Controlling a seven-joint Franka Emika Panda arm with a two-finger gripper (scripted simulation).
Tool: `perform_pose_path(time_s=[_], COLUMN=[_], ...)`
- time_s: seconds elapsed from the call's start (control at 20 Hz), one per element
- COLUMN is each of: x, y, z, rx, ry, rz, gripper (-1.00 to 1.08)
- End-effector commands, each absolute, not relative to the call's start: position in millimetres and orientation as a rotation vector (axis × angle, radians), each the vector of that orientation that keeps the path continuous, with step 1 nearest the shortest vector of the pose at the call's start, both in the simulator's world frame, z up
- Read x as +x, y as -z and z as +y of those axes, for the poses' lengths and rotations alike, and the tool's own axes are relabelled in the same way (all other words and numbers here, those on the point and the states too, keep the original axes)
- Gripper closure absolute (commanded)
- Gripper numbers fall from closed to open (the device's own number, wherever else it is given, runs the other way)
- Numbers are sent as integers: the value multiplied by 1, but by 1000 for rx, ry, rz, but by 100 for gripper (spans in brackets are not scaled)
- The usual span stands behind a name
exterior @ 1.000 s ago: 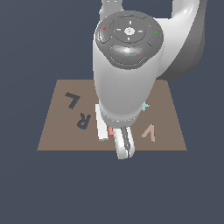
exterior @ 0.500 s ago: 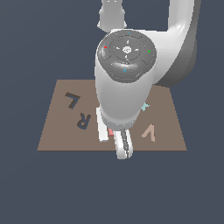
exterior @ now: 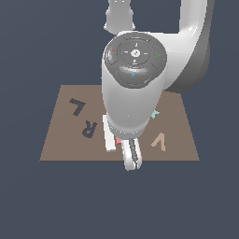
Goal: Insert a designated object into the corresponding slot on a board.
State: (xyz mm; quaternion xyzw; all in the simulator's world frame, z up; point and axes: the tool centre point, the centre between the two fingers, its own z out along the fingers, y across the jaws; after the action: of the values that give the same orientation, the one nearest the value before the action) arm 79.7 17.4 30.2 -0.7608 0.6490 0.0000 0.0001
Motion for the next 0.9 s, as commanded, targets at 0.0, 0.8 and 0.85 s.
perform_pose_path(time_s=[0.0,0.8,0.85], x=[80,72,70], y=[-31,-34,-34], z=[17,10,9], rx=[-2390,-2482,-2498], ry=[0,-1,-1], rz=[2039,1926,1906], gripper=[108,108,108])
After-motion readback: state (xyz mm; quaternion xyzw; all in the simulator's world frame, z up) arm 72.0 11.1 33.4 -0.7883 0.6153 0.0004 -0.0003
